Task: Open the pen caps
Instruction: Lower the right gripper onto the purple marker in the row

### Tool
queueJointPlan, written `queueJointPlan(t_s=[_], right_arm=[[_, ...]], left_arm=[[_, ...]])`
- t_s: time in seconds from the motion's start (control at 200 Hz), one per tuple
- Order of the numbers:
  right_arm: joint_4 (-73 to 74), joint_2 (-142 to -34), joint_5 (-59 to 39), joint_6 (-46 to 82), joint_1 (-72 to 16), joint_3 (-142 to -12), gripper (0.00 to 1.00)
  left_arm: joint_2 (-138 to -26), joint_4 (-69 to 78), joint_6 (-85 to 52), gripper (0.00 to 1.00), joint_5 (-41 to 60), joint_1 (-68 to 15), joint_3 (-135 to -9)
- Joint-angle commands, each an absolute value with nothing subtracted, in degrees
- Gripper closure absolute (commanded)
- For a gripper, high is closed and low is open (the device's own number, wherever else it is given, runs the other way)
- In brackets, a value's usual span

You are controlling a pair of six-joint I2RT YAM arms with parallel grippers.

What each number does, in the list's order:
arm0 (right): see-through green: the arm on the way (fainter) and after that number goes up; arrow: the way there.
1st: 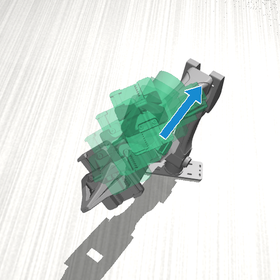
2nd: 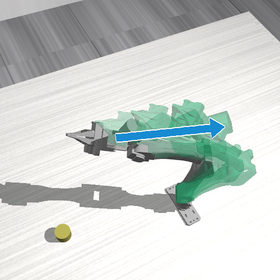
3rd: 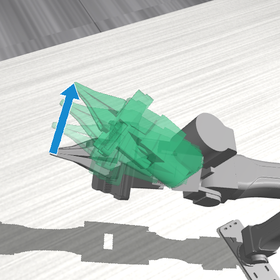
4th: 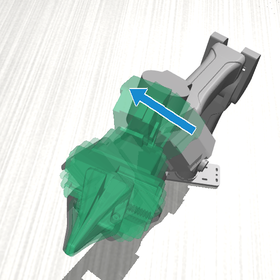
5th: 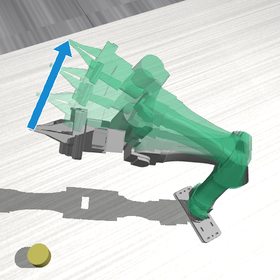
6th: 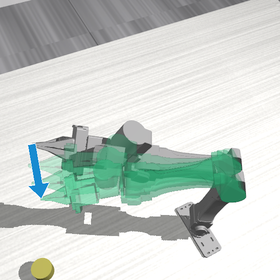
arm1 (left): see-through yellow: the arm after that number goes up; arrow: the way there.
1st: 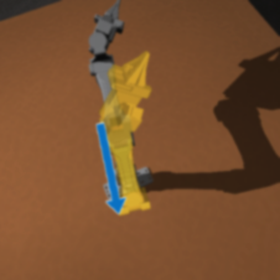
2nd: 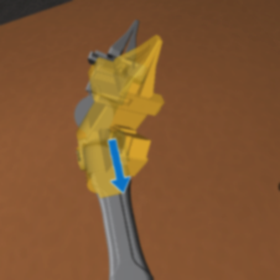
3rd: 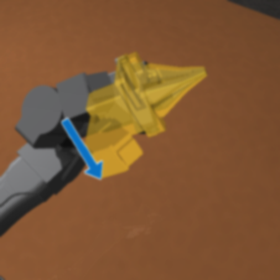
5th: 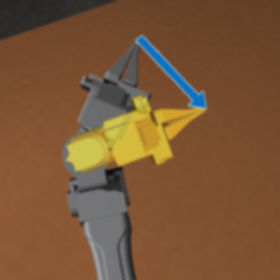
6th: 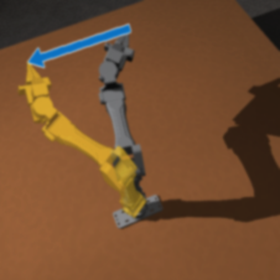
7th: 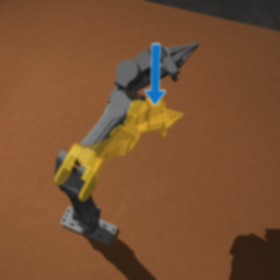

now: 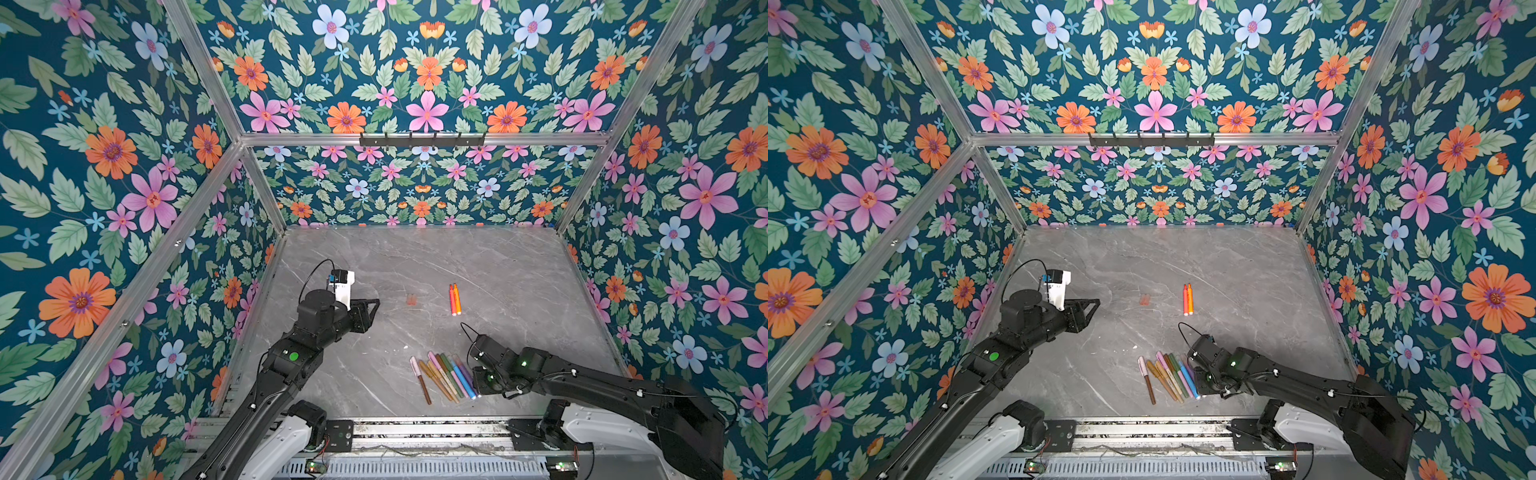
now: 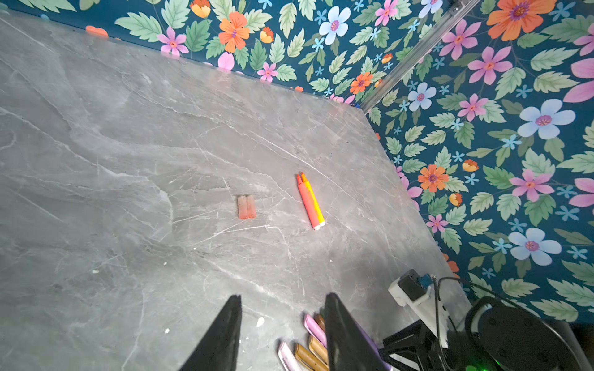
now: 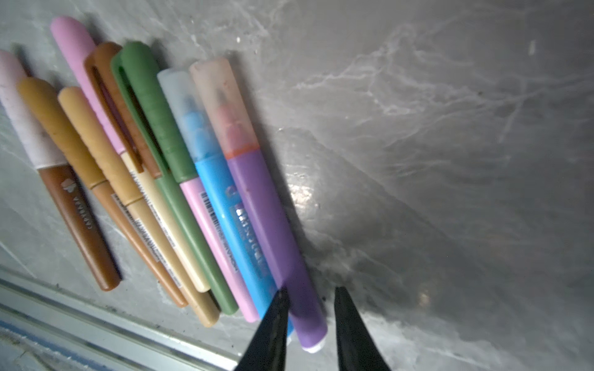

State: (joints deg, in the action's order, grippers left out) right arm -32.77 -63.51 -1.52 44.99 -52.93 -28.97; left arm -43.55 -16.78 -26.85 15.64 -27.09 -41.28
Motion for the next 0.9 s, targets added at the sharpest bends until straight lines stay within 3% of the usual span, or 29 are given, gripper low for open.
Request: queueJointPlan(t_s=[0.0, 0.895], right_arm=[[-35.59, -63.64, 1.65, 46.28, -53.09, -29.49, 0.73], [-34.41, -69.63, 3.4, 46.72, -54.75, -31.82, 0.71]], left_arm=[[-43.51, -16.45, -26.89, 0.55, 14.58, -27.07, -41.8], [-43.64, -15.56, -27.89, 0.54, 14.22, -27.07, -41.51]])
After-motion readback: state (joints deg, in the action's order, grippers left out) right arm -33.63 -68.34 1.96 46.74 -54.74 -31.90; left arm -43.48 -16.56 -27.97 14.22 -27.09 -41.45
